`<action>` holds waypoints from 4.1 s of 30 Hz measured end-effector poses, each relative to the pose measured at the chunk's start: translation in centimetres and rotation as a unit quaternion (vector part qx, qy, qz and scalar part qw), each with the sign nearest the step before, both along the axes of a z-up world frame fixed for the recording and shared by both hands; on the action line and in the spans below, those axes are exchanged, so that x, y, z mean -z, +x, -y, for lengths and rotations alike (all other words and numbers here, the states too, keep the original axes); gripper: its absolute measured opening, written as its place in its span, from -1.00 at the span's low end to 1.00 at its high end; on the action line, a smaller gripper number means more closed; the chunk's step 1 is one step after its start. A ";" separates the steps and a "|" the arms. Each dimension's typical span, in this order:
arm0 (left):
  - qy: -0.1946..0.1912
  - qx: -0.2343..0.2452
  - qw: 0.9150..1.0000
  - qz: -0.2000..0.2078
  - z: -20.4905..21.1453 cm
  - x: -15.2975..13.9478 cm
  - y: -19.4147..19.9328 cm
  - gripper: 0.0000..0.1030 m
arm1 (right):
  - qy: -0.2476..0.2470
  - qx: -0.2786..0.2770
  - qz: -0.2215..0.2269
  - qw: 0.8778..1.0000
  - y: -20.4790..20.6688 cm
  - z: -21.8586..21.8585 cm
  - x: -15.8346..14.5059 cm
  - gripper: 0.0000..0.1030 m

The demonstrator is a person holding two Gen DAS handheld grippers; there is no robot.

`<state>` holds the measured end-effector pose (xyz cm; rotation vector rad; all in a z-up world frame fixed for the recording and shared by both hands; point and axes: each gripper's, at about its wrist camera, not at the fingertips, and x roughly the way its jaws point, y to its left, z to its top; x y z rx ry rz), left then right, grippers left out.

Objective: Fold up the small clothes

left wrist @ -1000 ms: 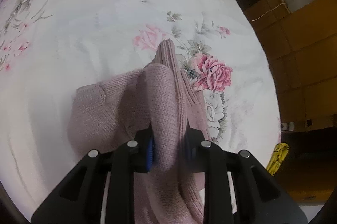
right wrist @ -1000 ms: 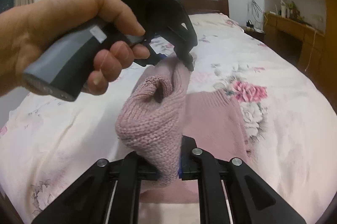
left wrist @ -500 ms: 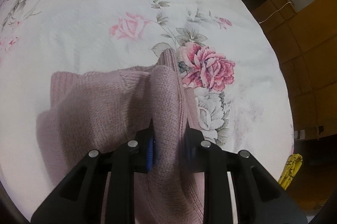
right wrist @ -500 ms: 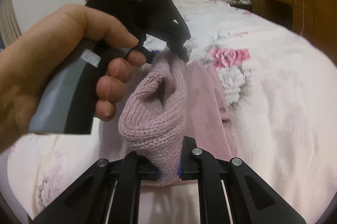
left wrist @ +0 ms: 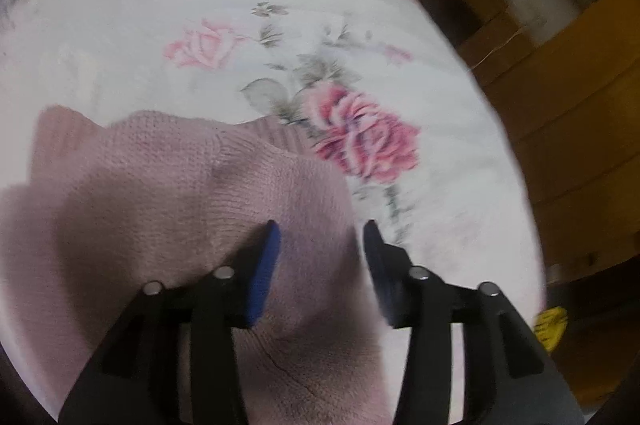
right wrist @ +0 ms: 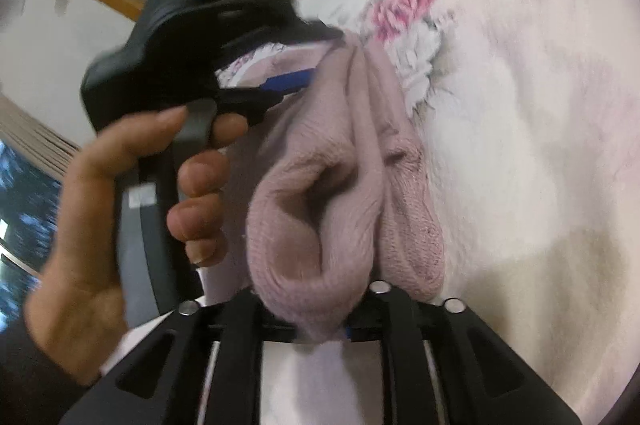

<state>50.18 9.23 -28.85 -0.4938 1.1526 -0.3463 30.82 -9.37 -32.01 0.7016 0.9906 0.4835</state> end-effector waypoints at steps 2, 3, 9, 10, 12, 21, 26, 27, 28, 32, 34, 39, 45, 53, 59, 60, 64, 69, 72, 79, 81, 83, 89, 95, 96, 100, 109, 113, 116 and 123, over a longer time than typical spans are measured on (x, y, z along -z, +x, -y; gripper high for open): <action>-0.024 -0.005 1.000 0.004 -0.4 -0.5 0.0 0.17 | 0.042 -0.005 -0.005 0.999 0.2 1.0 0.2 -0.28; -0.042 -0.006 0.999 0.011 -1.0 -1.2 0.1 0.20 | 0.057 -0.008 -0.006 0.998 0.4 1.6 0.3 -0.09; -0.067 0.002 0.996 0.060 -4.5 -6.3 -1.9 0.35 | 0.146 -0.072 -0.070 0.984 3.9 2.7 0.9 0.39; -0.065 0.003 0.996 0.066 -5.3 -6.9 -2.4 0.39 | 0.146 -0.078 -0.078 0.983 4.4 2.5 1.0 0.39; -0.067 0.004 0.995 0.075 -7.2 -8.2 -3.9 0.42 | 0.146 -0.096 -0.095 0.980 5.5 2.2 1.1 0.39; -0.156 0.042 0.986 0.039 -11.0 -6.0 -12.1 0.41 | 0.077 -0.143 -0.103 0.981 8.1 1.6 -1.0 -0.78; -0.153 0.057 0.986 -0.019 -9.6 1.2 -14.3 0.20 | 0.028 -0.123 -0.136 0.983 8.2 2.6 2.0 -0.77; -0.165 0.049 0.985 -0.033 -9.7 2.8 -14.3 0.18 | 0.025 -0.121 -0.135 0.983 8.1 2.5 2.2 -0.76; -0.174 0.040 0.983 -0.035 -10.0 3.3 -14.3 0.17 | 0.026 -0.125 -0.130 0.983 8.3 2.3 1.8 -0.73; -0.222 0.036 0.974 -0.022 -10.7 1.8 -13.8 0.21 | 0.021 -0.127 -0.086 0.988 9.3 2.3 -1.9 -0.29; -0.243 0.038 0.969 0.005 -11.5 -0.2 -12.9 0.23 | -0.004 -0.118 -0.045 0.992 10.3 2.2 -4.6 -0.18; -0.271 0.005 0.962 0.046 -13.9 -2.0 -9.0 0.30 | 0.004 -0.180 -0.010 0.984 12.9 -2.2 -7.1 -0.17; -0.260 -0.036 0.965 -0.019 -14.0 4.4 -5.9 -0.17 | -0.063 -0.227 -0.052 0.970 13.1 -4.3 -1.9 -1.00; -0.257 -0.016 0.966 0.013 -15.6 0.6 -5.7 -0.19 | -0.012 -0.212 -0.053 0.976 14.5 -0.6 -3.2 -0.85; -0.222 0.017 0.975 -0.015 -13.4 1.2 -2.3 -0.19 | -0.016 -0.192 -0.055 0.980 18.9 -0.6 -3.6 -0.83; -0.202 0.017 0.979 -0.028 -13.2 2.4 -1.7 -0.23 | -0.021 -0.194 -0.057 0.979 19.6 -1.0 -3.3 -0.84; -0.185 -0.012 0.982 -0.048 -14.3 5.5 -0.4 -0.97 | -0.068 -0.179 -0.073 0.979 22.0 -1.1 -0.4 -1.00; -0.190 -0.011 0.980 -0.051 -15.0 4.4 -0.3 -0.93 | -0.058 -0.173 -0.086 0.980 22.8 -0.4 0.9 -1.00; -0.212 -0.010 0.977 -0.006 -16.1 1.4 -2.0 -0.31 | -0.055 -0.167 -0.070 0.982 21.9 -0.3 -1.1 -0.92; -0.169 0.033 0.985 -0.021 -13.9 3.1 -5.9 -0.63 | -0.050 -0.207 -0.061 0.975 18.5 -0.1 -1.0 -1.00; -0.158 0.020 0.987 -0.027 -14.2 4.6 -5.7 -0.97 | -0.052 -0.192 -0.065 0.978 19.5 0.1 -0.2 -1.00; -0.192 -0.007 0.981 -0.040 -15.2 5.0 -5.8 -0.97 | -0.044 -0.177 -0.074 0.981 20.0 0.4 0.1 -1.00; -0.188 0.044 0.981 0.005 -14.5 0.3 -9.7 -0.56 | -0.023 -0.222 -0.039 0.974 15.8 0.0 -4.0 -0.91; -0.141 0.028 0.989 -0.030 -14.4 3.4 -9.9 -0.97 | -0.048 -0.218 -0.072 0.972 14.8 1.4 -0.5 -1.00; -0.134 0.022 0.990 -0.031 -14.4 2.8 -9.9 -0.97 | -0.058 -0.208 -0.067 0.974 14.6 1.6 -1.3 -1.00; -0.156 0.033 0.987 0.001 -14.5 -0.3 -11.7 -0.49 | -0.041 -0.241 -0.035 0.969 11.2 1.3 -5.1 -0.95; -0.113 0.024 0.992 -0.056 -13.6 3.8 -14.2 -0.85 | -0.121 -0.232 -0.077 0.962 8.5 3.3 -0.3 -1.00; -0.119 0.022 0.993 -0.009 -13.9 1.0 -16.3 0.40 | -0.076 -0.242 -0.041 0.966 5.8 3.3 -3.6 -0.92; -0.053 0.032 0.997 -0.049 -13.2 3.2 -16.9 0.58 | -0.120 -0.260 -0.065 0.956 4.9 2.0 -1.1 -0.95; -0.067 0.005 0.996 -0.063 -15.2 2.4 -18.0 0.75 | -0.052 -0.218 -0.064 0.973 7.5 5.2 -3.8 0.34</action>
